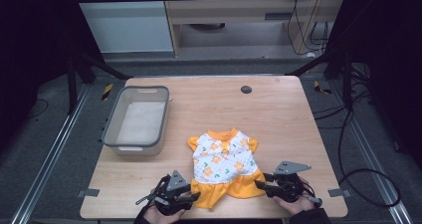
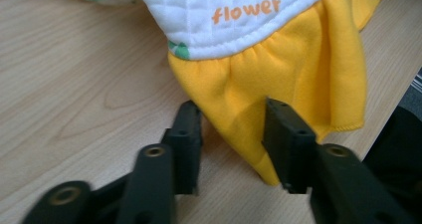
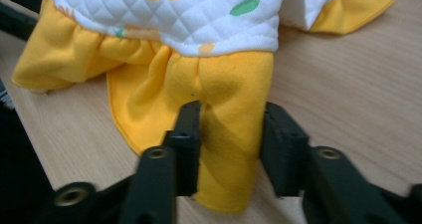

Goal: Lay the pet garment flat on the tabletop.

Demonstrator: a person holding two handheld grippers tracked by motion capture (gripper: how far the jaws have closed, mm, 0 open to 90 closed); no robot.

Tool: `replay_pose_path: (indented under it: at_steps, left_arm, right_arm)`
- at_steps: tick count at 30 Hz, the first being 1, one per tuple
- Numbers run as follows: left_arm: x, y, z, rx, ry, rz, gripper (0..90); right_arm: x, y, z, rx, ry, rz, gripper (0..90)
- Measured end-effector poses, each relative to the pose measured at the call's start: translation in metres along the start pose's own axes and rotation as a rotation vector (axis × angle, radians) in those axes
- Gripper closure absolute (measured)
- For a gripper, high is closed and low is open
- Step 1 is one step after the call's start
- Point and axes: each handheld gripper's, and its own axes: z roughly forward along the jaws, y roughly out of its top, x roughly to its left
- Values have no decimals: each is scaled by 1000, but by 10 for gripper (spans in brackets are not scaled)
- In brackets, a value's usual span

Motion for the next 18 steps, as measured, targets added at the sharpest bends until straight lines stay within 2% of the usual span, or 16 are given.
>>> replay_pose_path:
  at_steps: [2, 4, 9, 12, 16, 18]
  left_arm:
    - [2, 1, -3, -2, -14, -25, 762]
    - [5, 3, -11, -25, -24, -38, 857]
    - [11, 6, -39, -98, -36, -54, 864]
    - [17, 6, -50, -120, -44, -75, 864]
    - [24, 4, -45, -91, -45, -92, 856]
    - [25, 4, -36, -63, -7, -71, 848]
  right_arm:
    - [1, 0, 0, 15, 9, -4, 786]
    - [4, 5, -9, -4, 42, 0, 857]
    - [11, 11, -24, -44, 64, -24, 858]
    - [15, 11, -36, -63, 99, -13, 856]
    - [15, 8, -43, -66, 138, 20, 850]
    - [13, 7, -38, -56, 119, 30, 796]
